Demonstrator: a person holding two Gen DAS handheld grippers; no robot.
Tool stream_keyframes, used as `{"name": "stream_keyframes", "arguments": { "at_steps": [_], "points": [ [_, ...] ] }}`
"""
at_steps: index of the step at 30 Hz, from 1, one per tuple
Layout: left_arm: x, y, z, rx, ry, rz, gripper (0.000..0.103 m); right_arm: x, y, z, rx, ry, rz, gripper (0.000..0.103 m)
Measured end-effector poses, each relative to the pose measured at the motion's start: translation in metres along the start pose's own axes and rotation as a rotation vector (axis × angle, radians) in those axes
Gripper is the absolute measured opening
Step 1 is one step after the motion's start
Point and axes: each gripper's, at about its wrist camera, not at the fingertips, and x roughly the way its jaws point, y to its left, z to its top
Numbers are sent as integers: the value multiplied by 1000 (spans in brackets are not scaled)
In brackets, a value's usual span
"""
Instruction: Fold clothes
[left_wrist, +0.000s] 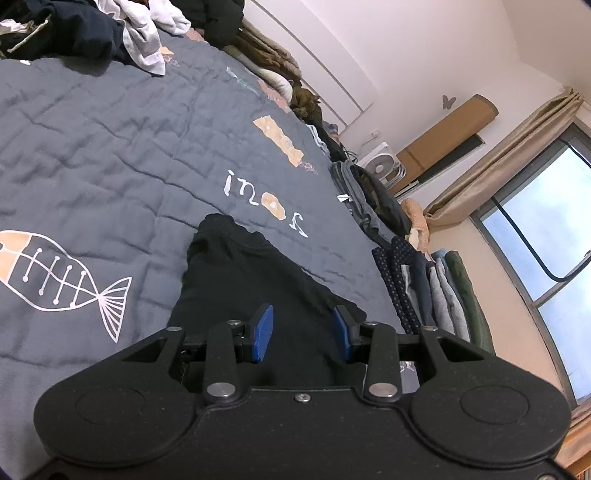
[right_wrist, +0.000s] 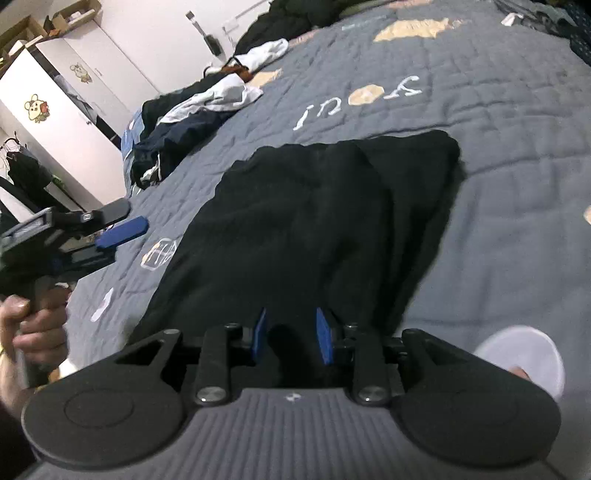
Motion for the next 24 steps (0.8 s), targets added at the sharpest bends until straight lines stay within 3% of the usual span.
{"name": "stream_keyframes", "arguments": {
  "at_steps": [3, 8, 14, 19, 21, 24],
  "points": [
    [2, -3, -2, 17, 17, -7, 36, -21, 3, -5, 27, -73, 11, 34],
    [7, -6, -7, 42, 39, 1, 36, -19, 13, 23, 49, -203, 72, 38],
    [7, -11, -2, 136, 26, 72, 36, 17, 9, 69, -76, -221, -101, 42],
    [26, -18, 21, 315, 22, 177, 39, 22, -20, 70, -74, -250, -156, 44],
    [45, -22, 33, 454, 36, 234, 39, 27, -28, 68, -58, -227, -165, 44],
    [77, -29, 47, 677, 124, 273, 38, 26, -34, 66, -37, -228, -140, 45]
  ]
}}
